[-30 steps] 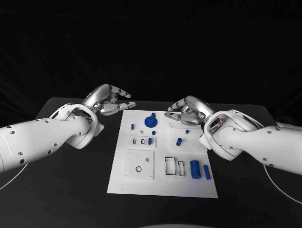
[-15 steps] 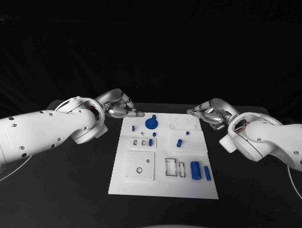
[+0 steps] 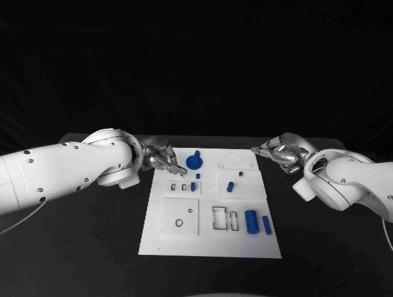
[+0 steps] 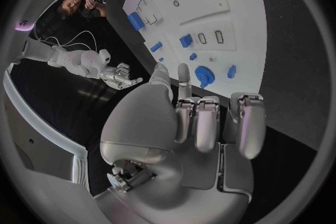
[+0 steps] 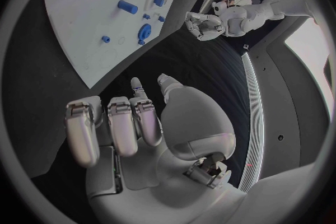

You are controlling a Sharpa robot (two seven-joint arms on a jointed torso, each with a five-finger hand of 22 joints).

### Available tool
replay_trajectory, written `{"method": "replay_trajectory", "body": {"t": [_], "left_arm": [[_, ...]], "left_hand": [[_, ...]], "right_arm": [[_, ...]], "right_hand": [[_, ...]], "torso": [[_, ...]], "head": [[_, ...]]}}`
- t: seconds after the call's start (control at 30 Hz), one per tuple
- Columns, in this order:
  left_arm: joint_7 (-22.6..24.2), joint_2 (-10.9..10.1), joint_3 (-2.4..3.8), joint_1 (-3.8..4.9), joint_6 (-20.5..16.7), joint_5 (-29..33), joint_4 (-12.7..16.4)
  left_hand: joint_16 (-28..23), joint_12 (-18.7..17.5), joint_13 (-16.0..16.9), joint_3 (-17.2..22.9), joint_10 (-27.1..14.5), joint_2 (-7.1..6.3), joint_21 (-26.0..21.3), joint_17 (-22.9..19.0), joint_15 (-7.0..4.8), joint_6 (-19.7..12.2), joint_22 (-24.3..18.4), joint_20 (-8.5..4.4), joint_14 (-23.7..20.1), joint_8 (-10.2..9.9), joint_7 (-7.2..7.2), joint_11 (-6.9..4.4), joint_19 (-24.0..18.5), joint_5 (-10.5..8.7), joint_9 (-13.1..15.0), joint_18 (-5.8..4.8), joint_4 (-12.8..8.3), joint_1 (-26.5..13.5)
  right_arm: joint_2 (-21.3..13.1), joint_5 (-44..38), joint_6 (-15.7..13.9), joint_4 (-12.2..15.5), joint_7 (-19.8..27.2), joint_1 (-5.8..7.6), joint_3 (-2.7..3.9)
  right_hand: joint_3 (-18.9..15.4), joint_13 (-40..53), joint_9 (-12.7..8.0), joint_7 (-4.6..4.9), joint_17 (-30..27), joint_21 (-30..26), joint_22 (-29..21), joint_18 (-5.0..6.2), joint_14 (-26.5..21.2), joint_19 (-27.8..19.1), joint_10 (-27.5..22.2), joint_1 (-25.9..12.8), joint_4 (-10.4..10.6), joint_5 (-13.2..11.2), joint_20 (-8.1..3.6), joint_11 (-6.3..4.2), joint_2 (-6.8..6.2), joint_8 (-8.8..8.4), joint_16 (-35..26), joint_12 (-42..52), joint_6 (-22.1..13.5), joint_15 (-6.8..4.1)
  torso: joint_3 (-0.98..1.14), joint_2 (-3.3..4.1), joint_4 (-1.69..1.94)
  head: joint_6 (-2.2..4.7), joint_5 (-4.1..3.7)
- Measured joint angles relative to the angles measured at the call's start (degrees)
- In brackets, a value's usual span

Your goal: Assemble the parts on the task board

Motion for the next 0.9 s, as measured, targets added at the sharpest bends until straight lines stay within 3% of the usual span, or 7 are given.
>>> {"method": "replay_trajectory", "body": {"t": [0.13, 0.27, 0.4, 0.5, 0.63, 0.73, 0.9], "left_arm": [[-2.0, 1.1, -0.07, 0.00, 3.0, 0.6, -0.8], [-4.4, 2.6, -0.23, 0.00, 5.1, 1.0, -1.7], [-6.8, 4.5, -0.28, 0.00, 6.4, 1.2, -2.9], [-8.9, 6.2, -0.34, -0.05, 7.3, 1.4, -4.3], [-11.5, 8.1, -0.36, -0.24, 8.3, 1.5, -5.7], [-13.5, 9.4, -0.39, -0.49, 8.9, 1.6, -6.7], [-16.4, 11.3, -0.40, -0.88, 9.8, 1.5, -7.8]], "left_hand": [[0.0, 0.0, 0.0, -2.6, -0.1, -0.45, 0.0, 0.0, -0.35, 0.2, 0.0, -0.10, 0.0, 1.7, -0.21, -0.19, -0.1, 0.00, 3.5, 0.00, 0.1, -4.5], [0.0, 0.0, 0.0, 0.3, -0.1, -7.80, 0.0, 0.0, -0.69, 0.8, 0.0, -0.50, 0.1, 1.8, -0.82, -0.94, -0.1, 4.22, 6.3, -0.01, 0.3, -11.8], [0.0, 0.0, 0.0, 0.5, -0.1, -11.20, 0.0, 0.0, -0.88, 1.0, 0.0, -0.61, -0.1, 1.2, -1.03, -0.94, 0.0, 8.42, 7.5, 0.00, 0.4, -14.8], [0.0, 0.0, 0.0, 0.6, -0.1, -11.02, 0.0, 0.0, -0.88, 1.0, 0.0, -0.90, -0.1, 0.7, -1.03, -0.94, -0.1, 10.46, 8.0, -0.01, 0.5, -15.3], [0.0, 0.0, 0.0, 2.1, -0.1, -8.42, 0.0, 0.0, -0.88, 1.0, 0.0, -0.90, -0.1, 0.1, -1.02, -0.94, -0.1, 13.04, 8.6, -0.01, 0.3, -15.5], [0.0, 0.0, 0.0, 2.5, -0.1, -6.94, 0.0, 0.0, -0.88, 1.0, 0.0, -0.90, -0.1, -0.4, -1.02, -0.94, -0.1, 13.33, 9.0, -0.01, 0.2, -16.3], [0.0, 0.0, 0.0, 2.7, -0.1, -6.66, 0.0, 0.0, -0.88, 1.0, 0.0, -0.90, -0.1, -0.6, -1.02, -0.93, -0.1, 13.33, 9.1, -0.01, 0.1, -16.4]], "right_arm": [[-0.2, 0.0, 0.6, -0.2, -0.6, -0.16, -0.05], [-0.2, 0.0, 1.1, -0.2, -1.2, -0.25, -0.07], [-0.2, -0.1, 1.7, -0.3, -1.8, -0.34, -0.08], [-0.2, -0.1, 2.1, -0.4, -2.2, -0.47, -0.09], [-0.2, -0.2, 2.6, -0.5, -2.6, -0.60, -0.11], [-0.3, -0.2, 2.9, -0.5, -2.9, -0.67, -0.12], [-0.4, -0.2, 3.3, -0.5, -3.3, -0.74, -0.14]], "right_hand": [[-0.1, 0.0, 0.0, 0.17, 0.0, 0.0, 0.0, 0.00, 0.0, 0.0, 0.0, 0.0, 0.1, 0.0, 0.00, 0.00, 0.00, 0.00, 0.0, 0.0, -0.2, 0.00], [-0.1, 0.0, 0.0, 0.17, 0.0, 0.0, 0.0, 0.00, 0.0, 0.0, 0.0, 0.0, 0.1, 0.0, 0.00, 0.00, 0.00, 0.00, 0.0, 0.0, -0.2, 0.00], [-0.1, 0.0, 0.0, 0.17, 0.0, 0.0, 0.0, 0.00, 0.0, 0.0, 0.0, 0.0, 0.1, 0.0, 0.00, 0.00, 0.00, 0.00, 0.0, 0.0, -0.2, 0.00], [-0.3, 0.0, 0.0, 0.17, 0.0, 0.0, 0.0, 0.00, 0.0, 0.0, 0.0, 0.0, 0.3, 0.0, 0.00, 0.00, 0.00, 0.00, 0.0, 0.0, -0.2, 0.00], [-0.3, 0.0, 0.0, 0.17, 0.0, 0.0, 0.0, 0.00, 0.0, 0.0, 0.0, 0.0, 0.3, 0.0, 0.00, 0.00, 0.00, 0.00, 0.0, 0.0, -0.2, 0.00], [-0.3, 0.0, 0.0, 0.17, 0.0, 0.0, 0.0, 0.00, 0.0, 0.0, 0.0, 0.0, 0.3, 0.0, 0.41, 0.00, 0.00, 0.00, 0.0, 0.0, -0.2, 0.00], [-0.3, 0.0, 0.0, 0.17, 0.0, 0.0, 0.0, 0.00, 0.0, 0.0, 0.0, 0.0, 0.3, 0.0, 0.41, 0.00, 0.00, 0.00, 0.0, 0.0, -0.2, 0.00]], "torso": [[0.01, 0.00, -0.03], [0.02, 0.00, -0.05], [0.04, 0.00, -0.03], [0.04, 0.00, -0.03], [0.05, 0.00, -0.03], [0.04, 0.00, -0.03], [0.04, 0.01, 0.02]], "head": [[0.05, 0.08], [0.27, 0.22], [0.38, 0.18], [0.35, 0.13], [0.23, -0.02], [0.41, -0.35], [0.27, -0.53]]}}
